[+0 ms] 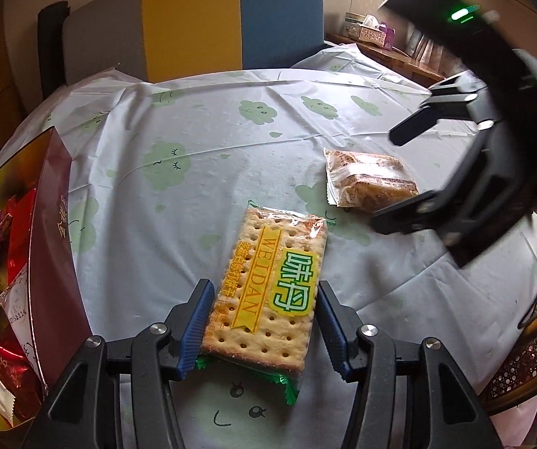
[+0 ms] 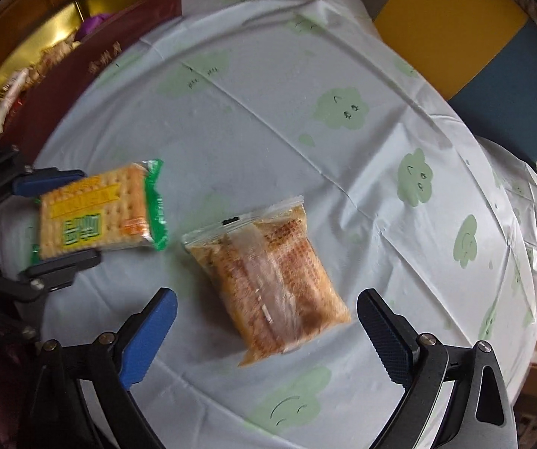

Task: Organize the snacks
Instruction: 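Grasp the clear bag of bread pastry with the right gripper and lift it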

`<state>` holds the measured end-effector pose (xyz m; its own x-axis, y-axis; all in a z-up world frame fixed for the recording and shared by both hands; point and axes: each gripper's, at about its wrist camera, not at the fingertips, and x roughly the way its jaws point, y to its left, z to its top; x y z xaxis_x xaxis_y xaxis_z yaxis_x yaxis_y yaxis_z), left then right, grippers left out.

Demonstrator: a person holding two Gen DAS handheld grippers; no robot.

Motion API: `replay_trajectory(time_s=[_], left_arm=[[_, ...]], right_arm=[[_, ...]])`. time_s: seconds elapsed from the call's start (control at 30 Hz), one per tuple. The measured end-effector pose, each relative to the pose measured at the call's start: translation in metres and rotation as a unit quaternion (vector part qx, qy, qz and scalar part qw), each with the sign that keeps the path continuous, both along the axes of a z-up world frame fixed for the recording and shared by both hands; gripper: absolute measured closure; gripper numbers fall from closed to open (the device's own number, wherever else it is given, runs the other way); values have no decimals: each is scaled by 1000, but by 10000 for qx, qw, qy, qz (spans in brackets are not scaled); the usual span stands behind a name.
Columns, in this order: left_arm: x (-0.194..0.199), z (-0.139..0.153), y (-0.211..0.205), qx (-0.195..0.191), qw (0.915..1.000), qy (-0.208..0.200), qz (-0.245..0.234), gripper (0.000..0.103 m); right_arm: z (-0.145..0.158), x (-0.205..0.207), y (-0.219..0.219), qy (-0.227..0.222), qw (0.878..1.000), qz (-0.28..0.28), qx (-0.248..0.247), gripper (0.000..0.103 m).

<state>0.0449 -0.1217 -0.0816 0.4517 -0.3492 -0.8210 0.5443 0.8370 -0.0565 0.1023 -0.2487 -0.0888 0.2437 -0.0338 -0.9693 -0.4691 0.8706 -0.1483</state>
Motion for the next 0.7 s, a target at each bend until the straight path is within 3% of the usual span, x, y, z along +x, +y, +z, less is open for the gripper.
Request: replay_trajectory(time_s=[0.03,0.07,0.2,0.37,0.7], left_arm=[[0,0,0,-10,10000,-9,4,47],[-1,0,1,-19,10000,-18,6,47],[-1,0,1,-66,10000,-30,35,47],[-2,-1,0,-68,9999,-99,102,47],[-3,-1,-2,-13,9997,-159,164,47]], right_arm=[[-2,3,-3,36,9999,-92,111,33],[1,5,-7,15,9991,-251,353,43],[18,-2,-24,-454,9911,-928,838,43],[8,-12,-39,-326,9739,-1821,1313,42],[-3,-13,-41,-308,9748,-1830,1236,38]])
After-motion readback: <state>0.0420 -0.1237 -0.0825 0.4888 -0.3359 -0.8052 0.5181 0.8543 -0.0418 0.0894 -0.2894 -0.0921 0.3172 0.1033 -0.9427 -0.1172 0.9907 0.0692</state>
